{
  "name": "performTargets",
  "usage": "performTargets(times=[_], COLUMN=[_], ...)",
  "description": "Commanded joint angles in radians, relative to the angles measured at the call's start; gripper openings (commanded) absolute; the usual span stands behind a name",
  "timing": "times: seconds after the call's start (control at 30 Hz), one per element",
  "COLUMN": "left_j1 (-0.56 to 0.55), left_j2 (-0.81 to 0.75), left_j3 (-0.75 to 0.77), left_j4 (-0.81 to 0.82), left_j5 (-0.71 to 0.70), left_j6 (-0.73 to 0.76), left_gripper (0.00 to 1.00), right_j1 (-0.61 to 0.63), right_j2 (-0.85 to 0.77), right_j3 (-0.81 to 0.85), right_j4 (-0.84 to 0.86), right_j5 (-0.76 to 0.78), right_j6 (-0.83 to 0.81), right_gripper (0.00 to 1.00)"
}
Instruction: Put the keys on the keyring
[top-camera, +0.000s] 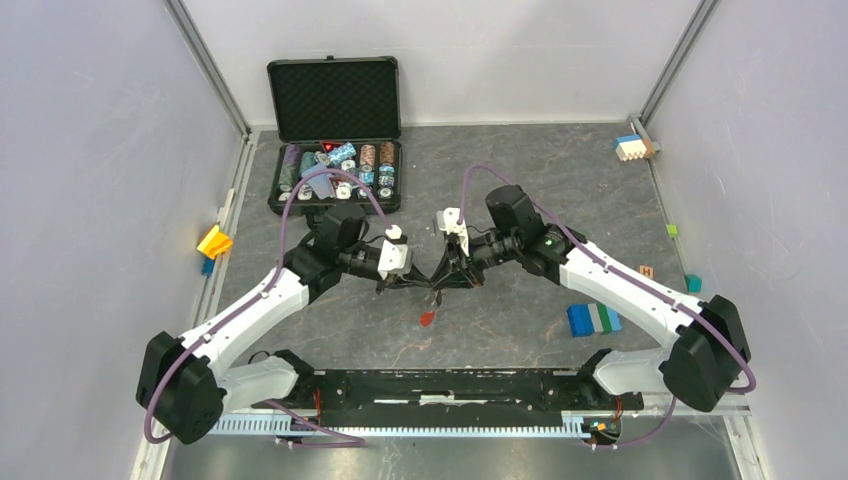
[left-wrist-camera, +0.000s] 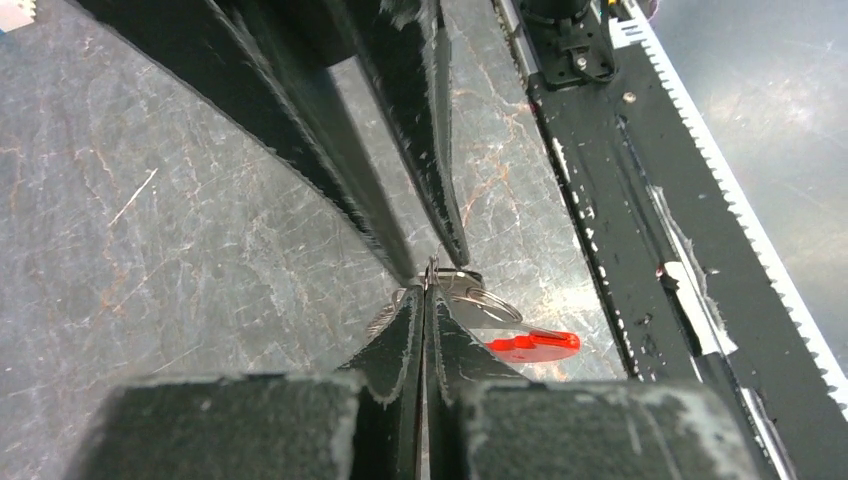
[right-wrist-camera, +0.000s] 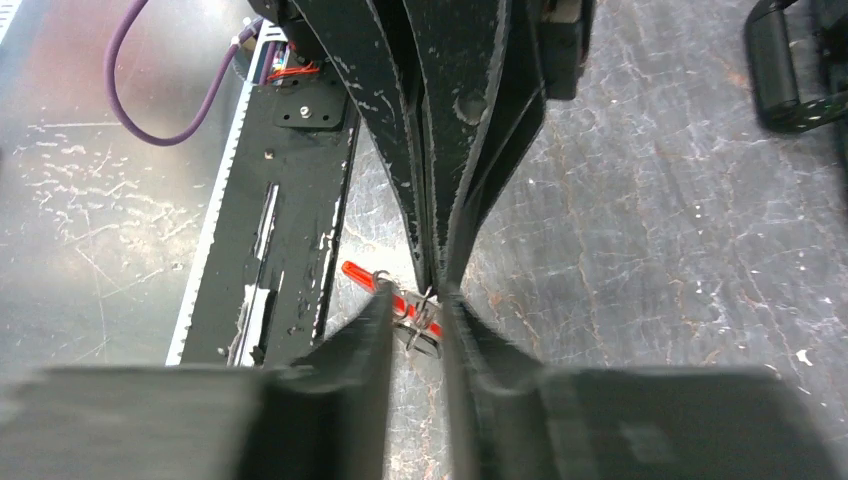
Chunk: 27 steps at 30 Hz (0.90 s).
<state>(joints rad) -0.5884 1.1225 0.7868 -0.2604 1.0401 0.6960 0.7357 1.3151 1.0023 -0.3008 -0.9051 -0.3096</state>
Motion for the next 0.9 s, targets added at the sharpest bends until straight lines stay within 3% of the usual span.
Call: performTargets(times=[0.0,0.13,0.2,0.5,0.87], left_j1=[0.008,0.017,0.021,0.038,0.042], left_j2=[-0.033,-0.037,-0.039,-0.013,-0.003], left_j3=[-0.034,-0.074,-0.094,-0.137,-0.135], left_j4=[0.213,0.35,0.426,0.824,0.816], left_j5=[0.126,0.157,0.169,0.16,0.126], left_j6=[-0.147,-0.249,-0.31,-0.646,-0.641], left_gripper=[0.02,0.02,0.02,0.02,0.02], right_j1=[-0.021,-0.052,-0.072,-0.101,-0.101], right_j2=[-0.066,-0.104,-0.127,-0.167,-0.14], right_j3=[0.033,0.028,0.02,-0.077,-0.076], right_j4=[0.064,0.041,0.025,0.045,0.097], right_j5=[-0.014,-0.044,-0.064,-0.119,-0.13], right_j6=[-0.024,-0.053,-0.073,-0.084,-0.038], right_gripper=[0.36,0.57,0.6,0.55,0.41])
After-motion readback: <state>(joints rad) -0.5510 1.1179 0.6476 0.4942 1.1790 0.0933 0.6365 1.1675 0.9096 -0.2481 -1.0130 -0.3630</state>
